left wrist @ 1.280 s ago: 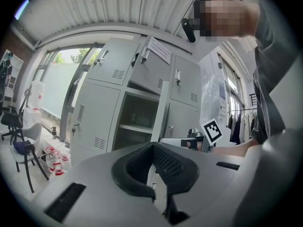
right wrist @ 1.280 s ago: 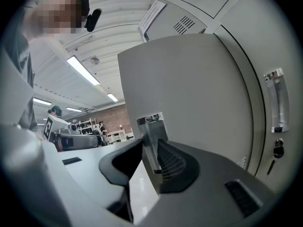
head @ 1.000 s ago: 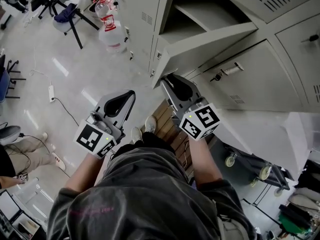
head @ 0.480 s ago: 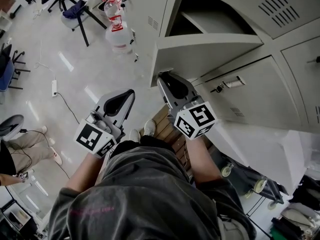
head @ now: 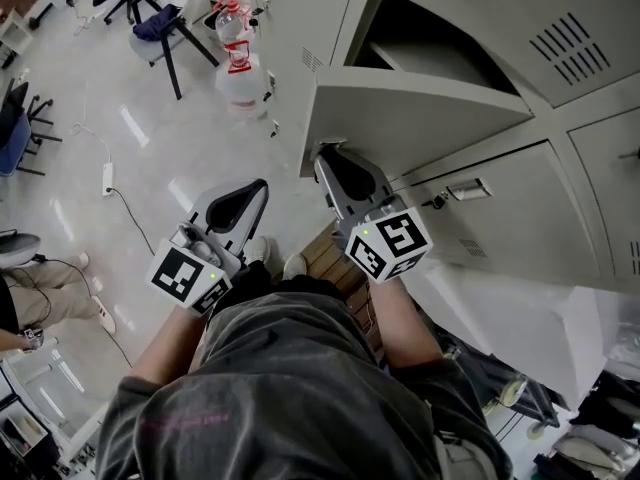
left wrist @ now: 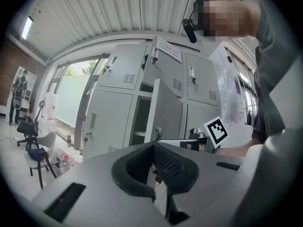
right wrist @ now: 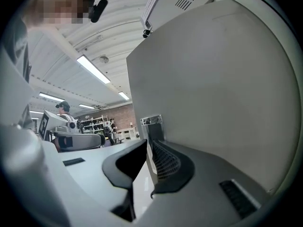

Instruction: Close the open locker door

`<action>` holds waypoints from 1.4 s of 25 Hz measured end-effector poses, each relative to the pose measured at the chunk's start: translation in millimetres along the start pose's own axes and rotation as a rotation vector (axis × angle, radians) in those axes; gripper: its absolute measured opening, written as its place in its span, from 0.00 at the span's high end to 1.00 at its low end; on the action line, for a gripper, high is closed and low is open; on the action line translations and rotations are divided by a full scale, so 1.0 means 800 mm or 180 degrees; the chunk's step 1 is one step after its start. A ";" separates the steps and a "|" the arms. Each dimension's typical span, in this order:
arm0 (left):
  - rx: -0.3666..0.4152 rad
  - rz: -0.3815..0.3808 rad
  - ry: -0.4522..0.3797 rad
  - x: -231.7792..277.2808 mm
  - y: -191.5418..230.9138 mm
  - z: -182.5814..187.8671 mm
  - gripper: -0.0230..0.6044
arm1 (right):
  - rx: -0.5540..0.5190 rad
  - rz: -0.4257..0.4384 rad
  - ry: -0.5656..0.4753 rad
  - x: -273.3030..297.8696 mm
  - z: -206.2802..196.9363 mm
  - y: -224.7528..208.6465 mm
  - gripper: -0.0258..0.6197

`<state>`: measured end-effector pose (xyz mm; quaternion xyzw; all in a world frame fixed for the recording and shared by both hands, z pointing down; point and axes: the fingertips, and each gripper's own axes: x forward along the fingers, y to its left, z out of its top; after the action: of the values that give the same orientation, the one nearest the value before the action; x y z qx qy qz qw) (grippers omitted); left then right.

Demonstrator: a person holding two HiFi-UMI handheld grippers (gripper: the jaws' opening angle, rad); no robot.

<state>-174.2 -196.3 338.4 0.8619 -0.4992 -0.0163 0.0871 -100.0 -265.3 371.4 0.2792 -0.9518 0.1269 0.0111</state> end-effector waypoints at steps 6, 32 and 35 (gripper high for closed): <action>0.0038 -0.0013 -0.0081 0.021 0.023 -0.014 0.94 | -0.0085 -0.0003 -0.0075 0.013 -0.001 -0.017 0.89; 0.0009 -0.0916 -0.0143 0.161 0.121 -0.028 0.94 | -0.0066 -0.0870 -0.0244 0.081 0.004 -0.146 0.89; 0.0013 -0.1002 -0.0147 0.167 0.126 -0.024 0.94 | -0.0075 -0.0993 -0.0256 0.083 0.007 -0.158 0.89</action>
<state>-191.5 -358.1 382.1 0.9291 -0.3599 -0.0485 0.0703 -88.0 -404.1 401.6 0.4283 -0.8979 0.1012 -0.0042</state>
